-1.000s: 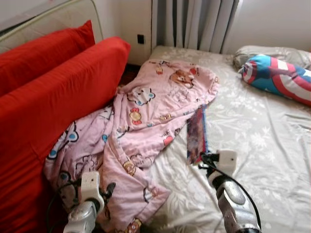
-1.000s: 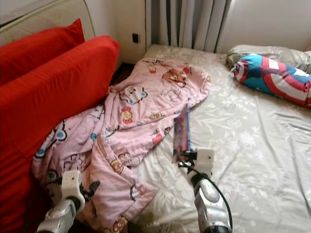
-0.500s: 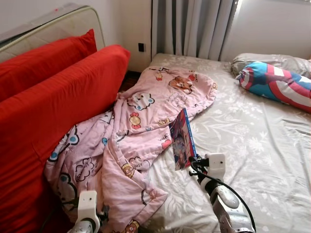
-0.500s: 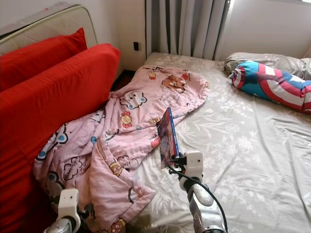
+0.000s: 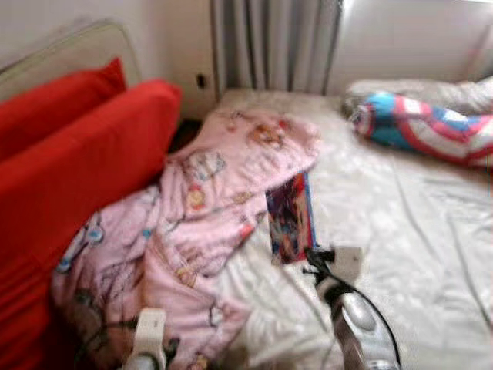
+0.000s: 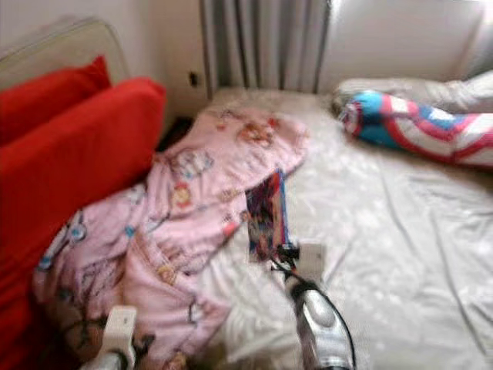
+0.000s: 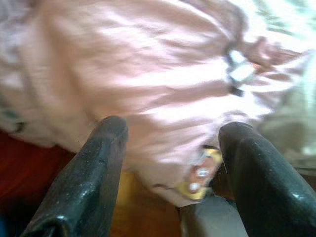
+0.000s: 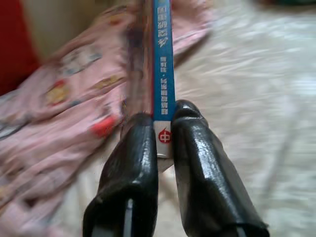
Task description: Clean up the room
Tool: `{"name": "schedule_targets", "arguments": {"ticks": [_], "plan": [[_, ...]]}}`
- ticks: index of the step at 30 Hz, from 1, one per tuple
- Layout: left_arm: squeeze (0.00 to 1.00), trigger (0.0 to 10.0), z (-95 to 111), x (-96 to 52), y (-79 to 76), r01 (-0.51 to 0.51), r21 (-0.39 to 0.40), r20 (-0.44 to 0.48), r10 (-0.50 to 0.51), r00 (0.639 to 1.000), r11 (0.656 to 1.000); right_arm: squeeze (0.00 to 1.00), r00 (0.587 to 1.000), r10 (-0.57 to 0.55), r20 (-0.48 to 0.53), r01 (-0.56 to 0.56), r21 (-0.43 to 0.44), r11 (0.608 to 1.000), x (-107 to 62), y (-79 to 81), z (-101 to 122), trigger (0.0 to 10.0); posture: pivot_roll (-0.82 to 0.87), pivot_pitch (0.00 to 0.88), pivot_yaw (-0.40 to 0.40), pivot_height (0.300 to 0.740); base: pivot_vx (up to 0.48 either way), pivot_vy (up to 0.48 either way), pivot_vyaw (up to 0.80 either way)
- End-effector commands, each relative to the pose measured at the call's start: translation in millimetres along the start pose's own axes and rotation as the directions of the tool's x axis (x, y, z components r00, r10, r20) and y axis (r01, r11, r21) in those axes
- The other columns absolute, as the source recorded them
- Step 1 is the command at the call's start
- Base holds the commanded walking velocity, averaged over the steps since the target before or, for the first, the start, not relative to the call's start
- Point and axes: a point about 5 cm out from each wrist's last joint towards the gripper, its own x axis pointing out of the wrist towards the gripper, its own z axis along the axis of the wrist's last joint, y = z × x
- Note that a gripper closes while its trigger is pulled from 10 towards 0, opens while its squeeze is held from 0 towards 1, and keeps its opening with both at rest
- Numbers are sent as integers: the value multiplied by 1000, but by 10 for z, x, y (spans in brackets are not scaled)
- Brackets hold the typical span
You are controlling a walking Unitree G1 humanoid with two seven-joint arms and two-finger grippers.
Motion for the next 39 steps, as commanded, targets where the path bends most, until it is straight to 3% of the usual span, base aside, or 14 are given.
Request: {"name": "schedule_targets", "arguments": {"ticks": [1, 20, 27, 39], "plan": [[0, 10000, -87, -27, 43, -13, 22, -30, 13, 999, 1000, 0, 999, 18, 46, -19, 10, 1000, 50, 106, 85, 10000, -13, 0, 2, 740, 0, -259, 0], [0, 10000, -102, -31, 104, -13, 54, -51, 16, 999, 998, 0, 998, -7, 60, 5, 23, 1000, 73, 107, 118, 10000, -17, 5, 11, 740, 0, -261, 0], [0, 10000, -105, -32, 109, -13, 56, -53, 16, 998, 998, 0, 998, -19, 64, 17, 25, 1000, 76, 90, 121, 10000, -17, 7, 12, 740, 0, -263, -665], [0, 10000, -115, -36, 107, -13, 53, -52, 16, 999, 999, 0, 997, -27, 69, 26, 5, 1000, 73, 78, 123, 10000, -16, 9, 8, 740, 0, -265, 0]]}}
